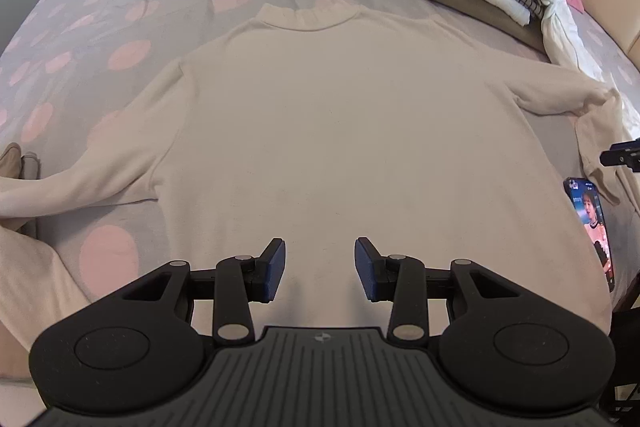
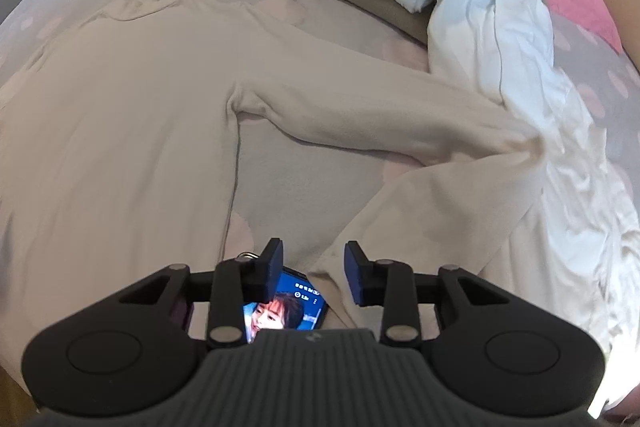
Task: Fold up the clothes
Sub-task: 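Grasp the other sweater sleeve with the right gripper and fold it across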
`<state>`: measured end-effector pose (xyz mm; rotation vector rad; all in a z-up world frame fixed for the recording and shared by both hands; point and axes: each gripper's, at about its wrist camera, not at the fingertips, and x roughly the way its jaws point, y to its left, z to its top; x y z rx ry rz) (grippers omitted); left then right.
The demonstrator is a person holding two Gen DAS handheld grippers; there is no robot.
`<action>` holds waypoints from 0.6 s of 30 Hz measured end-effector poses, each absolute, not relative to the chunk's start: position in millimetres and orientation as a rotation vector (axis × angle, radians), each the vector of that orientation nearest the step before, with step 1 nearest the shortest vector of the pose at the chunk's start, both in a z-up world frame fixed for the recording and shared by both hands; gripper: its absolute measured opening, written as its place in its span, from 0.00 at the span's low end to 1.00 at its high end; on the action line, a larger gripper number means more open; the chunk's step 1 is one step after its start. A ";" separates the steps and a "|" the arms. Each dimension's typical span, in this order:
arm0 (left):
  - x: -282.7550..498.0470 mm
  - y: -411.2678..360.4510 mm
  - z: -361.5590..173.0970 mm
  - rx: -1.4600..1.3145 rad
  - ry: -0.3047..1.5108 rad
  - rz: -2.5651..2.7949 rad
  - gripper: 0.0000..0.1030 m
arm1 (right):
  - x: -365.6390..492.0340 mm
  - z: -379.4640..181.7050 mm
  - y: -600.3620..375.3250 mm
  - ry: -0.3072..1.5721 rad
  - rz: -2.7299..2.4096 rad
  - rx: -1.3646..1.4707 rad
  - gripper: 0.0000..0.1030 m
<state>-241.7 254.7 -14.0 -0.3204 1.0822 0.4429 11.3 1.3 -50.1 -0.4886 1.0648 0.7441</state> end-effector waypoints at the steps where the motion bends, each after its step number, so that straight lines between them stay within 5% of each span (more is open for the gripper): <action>1: -239.6 254.0 -16.4 -0.318 1.088 0.438 0.35 | 13.5 -54.4 3.0 1.078 0.733 -0.481 0.36; 8: -223.8 249.0 -29.7 -0.306 1.116 0.413 0.35 | 24.4 -77.8 7.2 1.136 0.682 -0.481 0.35; 10: -221.1 247.7 -31.5 -0.302 1.119 0.408 0.35 | 25.5 -83.7 8.0 1.150 0.664 -0.499 0.27; 11: -220.3 247.0 -31.8 -0.299 1.119 0.406 0.35 | 25.5 -84.6 7.6 1.148 0.652 -0.511 0.14; 18: -219.2 243.3 -31.2 -0.292 1.117 0.398 0.35 | 34.4 -31.3 -22.7 1.081 0.588 -0.423 0.09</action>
